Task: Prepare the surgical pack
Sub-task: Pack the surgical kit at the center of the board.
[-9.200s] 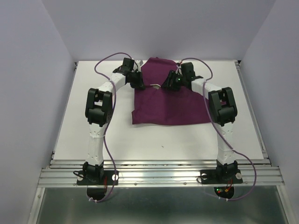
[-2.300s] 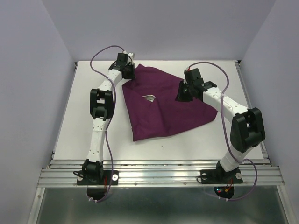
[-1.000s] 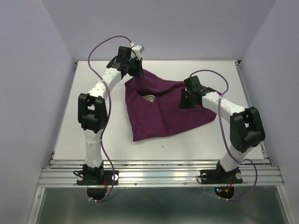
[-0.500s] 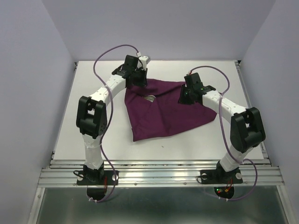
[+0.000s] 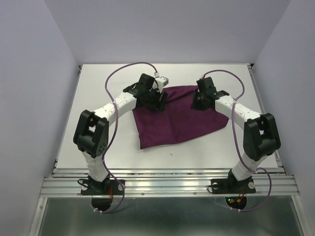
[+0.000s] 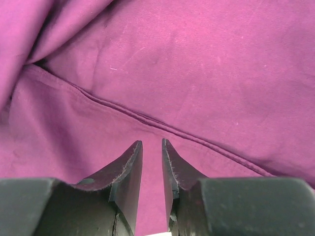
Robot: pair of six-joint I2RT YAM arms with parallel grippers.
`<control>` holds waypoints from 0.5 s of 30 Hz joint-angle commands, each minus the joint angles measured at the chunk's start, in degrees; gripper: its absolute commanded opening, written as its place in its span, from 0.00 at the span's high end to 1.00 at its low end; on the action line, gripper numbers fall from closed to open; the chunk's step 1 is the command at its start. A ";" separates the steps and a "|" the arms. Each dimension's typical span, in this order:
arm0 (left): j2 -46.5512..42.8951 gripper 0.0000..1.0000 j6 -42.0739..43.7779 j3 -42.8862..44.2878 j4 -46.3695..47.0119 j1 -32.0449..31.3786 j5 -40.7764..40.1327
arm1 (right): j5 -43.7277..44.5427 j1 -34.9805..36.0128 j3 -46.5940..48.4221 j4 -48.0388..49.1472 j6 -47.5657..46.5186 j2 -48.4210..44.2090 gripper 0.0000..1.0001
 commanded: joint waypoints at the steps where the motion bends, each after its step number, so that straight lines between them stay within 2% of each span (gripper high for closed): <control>1: -5.98 0.25 2.53 3.53 -1.66 2.10 -4.66 | 1.48 -0.93 0.34 2.25 -0.96 -3.16 0.72; 6: -5.21 0.25 -2.03 10.91 -0.17 7.81 1.66 | 1.66 -1.46 -0.36 2.34 -0.79 -4.39 0.71; 11: 2.78 0.25 -6.51 21.26 -3.93 9.84 1.58 | 1.22 -1.46 -0.98 2.43 -0.53 -4.92 0.71; 15: 6.48 0.28 -9.42 24.62 -4.30 11.33 3.06 | 1.13 -1.46 -1.42 2.52 -0.17 -5.01 0.71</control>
